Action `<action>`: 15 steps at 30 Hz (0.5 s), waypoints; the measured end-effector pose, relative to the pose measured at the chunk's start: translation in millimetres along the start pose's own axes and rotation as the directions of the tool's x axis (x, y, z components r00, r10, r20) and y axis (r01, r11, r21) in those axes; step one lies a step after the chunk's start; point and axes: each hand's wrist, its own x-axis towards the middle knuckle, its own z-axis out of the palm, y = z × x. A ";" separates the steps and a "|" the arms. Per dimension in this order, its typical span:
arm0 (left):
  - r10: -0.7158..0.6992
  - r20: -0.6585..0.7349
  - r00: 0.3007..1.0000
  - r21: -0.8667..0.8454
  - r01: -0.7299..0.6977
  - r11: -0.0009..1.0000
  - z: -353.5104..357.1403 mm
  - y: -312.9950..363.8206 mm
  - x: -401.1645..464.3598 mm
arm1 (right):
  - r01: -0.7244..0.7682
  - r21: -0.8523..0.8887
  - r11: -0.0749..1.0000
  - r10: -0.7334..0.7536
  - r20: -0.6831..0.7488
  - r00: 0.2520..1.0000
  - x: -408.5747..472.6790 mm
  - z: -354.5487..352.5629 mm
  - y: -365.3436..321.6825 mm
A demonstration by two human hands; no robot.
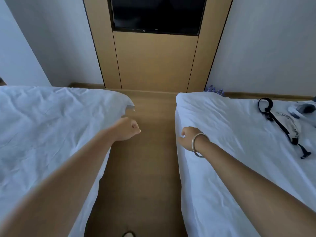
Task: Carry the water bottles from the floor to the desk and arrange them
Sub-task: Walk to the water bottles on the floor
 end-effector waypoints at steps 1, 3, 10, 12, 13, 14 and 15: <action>-0.009 0.009 1.000 0.013 0.009 1.000 0.0 -4.1 7.3 | -0.008 0.006 1.000 0.008 0.004 1.000 7.6 2.5 -2.3; -0.032 0.019 0.999 0.040 0.031 0.999 -0.6 -19.1 29.9 | -0.017 0.019 1.000 0.017 0.004 1.000 30.7 8.1 -4.3; -0.034 0.102 0.994 0.032 0.031 0.999 -10.6 -70.9 131.6 | -0.072 0.050 0.996 0.069 0.065 0.996 137.1 8.7 -36.7; -0.036 0.149 0.988 0.030 0.031 0.999 -17.9 -84.3 160.0 | -0.086 0.051 0.995 0.081 0.083 0.993 170.1 2.6 -51.7; -0.042 0.166 0.985 0.038 0.036 0.999 -23.3 -92.3 175.0 | -0.099 0.053 0.994 0.095 0.083 0.992 187.9 0.0 -59.8; -0.047 0.180 0.983 0.051 0.039 0.998 -29.2 -99.4 189.4 | -0.116 0.058 0.992 0.111 0.075 0.991 204.2 -2.0 -68.0; -0.050 0.187 0.981 0.060 0.040 0.997 -35.4 -105.5 204.2 | -0.131 0.067 0.989 0.127 0.060 0.990 219.7 -3.3 -75.3</action>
